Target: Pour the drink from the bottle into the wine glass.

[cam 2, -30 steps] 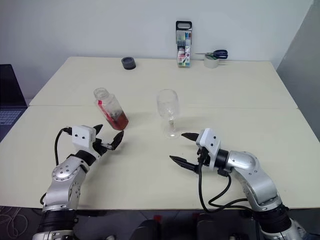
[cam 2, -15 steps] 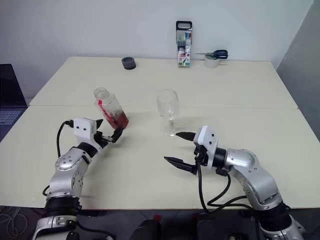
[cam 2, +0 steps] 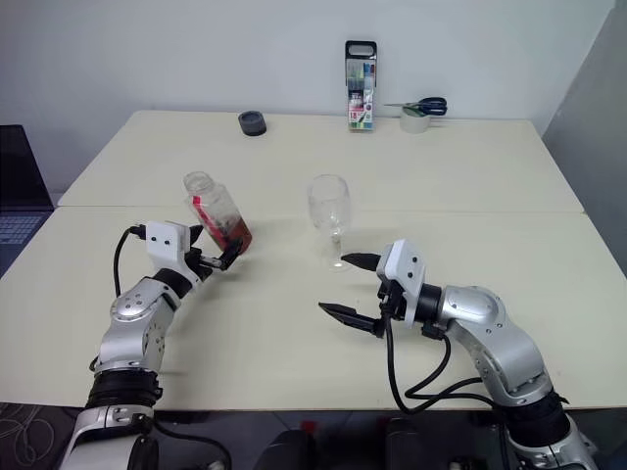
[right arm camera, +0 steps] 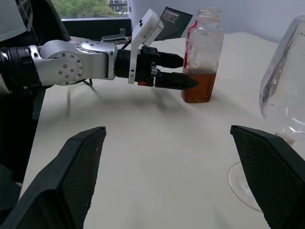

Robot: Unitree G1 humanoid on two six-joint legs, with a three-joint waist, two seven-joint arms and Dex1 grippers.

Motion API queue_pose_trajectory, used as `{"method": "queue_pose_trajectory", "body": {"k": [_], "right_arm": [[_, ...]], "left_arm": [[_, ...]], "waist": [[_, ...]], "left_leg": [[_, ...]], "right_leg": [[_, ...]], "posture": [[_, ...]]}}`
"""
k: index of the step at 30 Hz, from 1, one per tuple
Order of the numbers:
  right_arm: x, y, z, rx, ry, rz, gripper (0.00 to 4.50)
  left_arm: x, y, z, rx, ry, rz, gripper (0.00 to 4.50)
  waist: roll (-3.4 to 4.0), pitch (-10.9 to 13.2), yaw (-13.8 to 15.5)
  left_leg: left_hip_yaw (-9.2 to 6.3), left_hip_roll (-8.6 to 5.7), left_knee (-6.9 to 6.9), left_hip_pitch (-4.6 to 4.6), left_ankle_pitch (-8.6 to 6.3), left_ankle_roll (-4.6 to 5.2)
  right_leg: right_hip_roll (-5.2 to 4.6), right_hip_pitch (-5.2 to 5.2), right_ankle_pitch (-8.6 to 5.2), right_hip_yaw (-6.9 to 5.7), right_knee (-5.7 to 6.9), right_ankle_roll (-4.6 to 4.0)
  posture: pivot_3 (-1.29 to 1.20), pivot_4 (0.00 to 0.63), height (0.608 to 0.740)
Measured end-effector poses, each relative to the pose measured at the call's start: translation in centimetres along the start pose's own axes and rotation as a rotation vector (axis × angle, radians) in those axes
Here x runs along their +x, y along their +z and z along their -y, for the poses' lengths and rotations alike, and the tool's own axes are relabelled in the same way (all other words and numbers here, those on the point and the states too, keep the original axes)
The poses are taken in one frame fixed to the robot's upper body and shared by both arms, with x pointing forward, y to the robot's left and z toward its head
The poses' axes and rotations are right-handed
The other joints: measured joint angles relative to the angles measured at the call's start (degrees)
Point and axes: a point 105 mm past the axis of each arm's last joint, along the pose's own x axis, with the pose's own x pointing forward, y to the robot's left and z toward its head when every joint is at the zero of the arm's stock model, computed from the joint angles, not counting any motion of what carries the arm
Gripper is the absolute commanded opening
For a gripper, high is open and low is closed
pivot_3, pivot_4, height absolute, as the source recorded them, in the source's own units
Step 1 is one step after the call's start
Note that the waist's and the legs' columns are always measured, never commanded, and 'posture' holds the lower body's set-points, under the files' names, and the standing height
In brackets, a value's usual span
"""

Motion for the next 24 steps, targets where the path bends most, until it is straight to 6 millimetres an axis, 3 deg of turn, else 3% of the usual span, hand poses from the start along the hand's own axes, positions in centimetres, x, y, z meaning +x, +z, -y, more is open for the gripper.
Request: {"method": "queue_pose_trajectory", "body": {"k": [6, 9, 16, 21, 24], "right_arm": [[0.1, 0.0, 0.1, -0.013, -0.002, -0.005, 4.46], [0.2, 0.1, 0.1, -0.025, -0.002, -0.008, 4.50], [0.2, 0.2, 0.3, -0.047, -0.011, -0.022, 4.50], [0.1, 0.2, 0.5, -0.049, -0.027, -0.024, 4.50], [-0.5, 0.6, 0.9, -0.062, -0.060, -0.025, 4.50]], "left_arm": [[0.9, 0.5, 0.0, -0.013, -0.020, 0.005, 4.50], [1.3, 0.6, 0.1, -0.016, -0.032, 0.011, 3.90], [2.2, 0.5, 0.3, -0.018, -0.049, 0.001, 1.76], [2.2, 0.6, 0.6, -0.022, -0.057, 0.002, 1.66], [2.4, 1.6, 2.3, 0.021, -0.119, 0.023, 1.66]], "waist": [[0.00, 0.00, 0.00], [0.00, 0.00, 0.00], [-0.01, 0.00, 0.01], [-0.01, 0.01, 0.01], [-0.06, 0.04, 0.03]], "left_leg": [[-0.01, 0.00, 0.00, 0.00, 0.00, 0.00], [-0.01, 0.00, 0.00, -0.01, 0.00, -0.01], [-0.03, -0.02, 0.01, -0.04, 0.01, -0.02], [-0.04, -0.02, 0.01, -0.06, 0.01, -0.02], [-0.11, -0.03, 0.07, -0.24, 0.09, -0.16]], "right_leg": [[0.00, 0.00, 0.00, -0.01, 0.00, 0.00], [0.00, -0.01, 0.00, -0.01, 0.00, 0.00], [-0.01, -0.03, 0.00, -0.02, 0.00, 0.00], [-0.02, -0.03, 0.00, -0.02, 0.00, 0.00], [-0.03, -0.15, 0.01, -0.08, 0.00, 0.00]], "posture": [[0.00, 0.150, 0.740], [0.00, 0.150, 0.740], [0.00, 0.150, 0.740], [0.00, 0.150, 0.740], [0.00, 0.150, 0.740]]}}
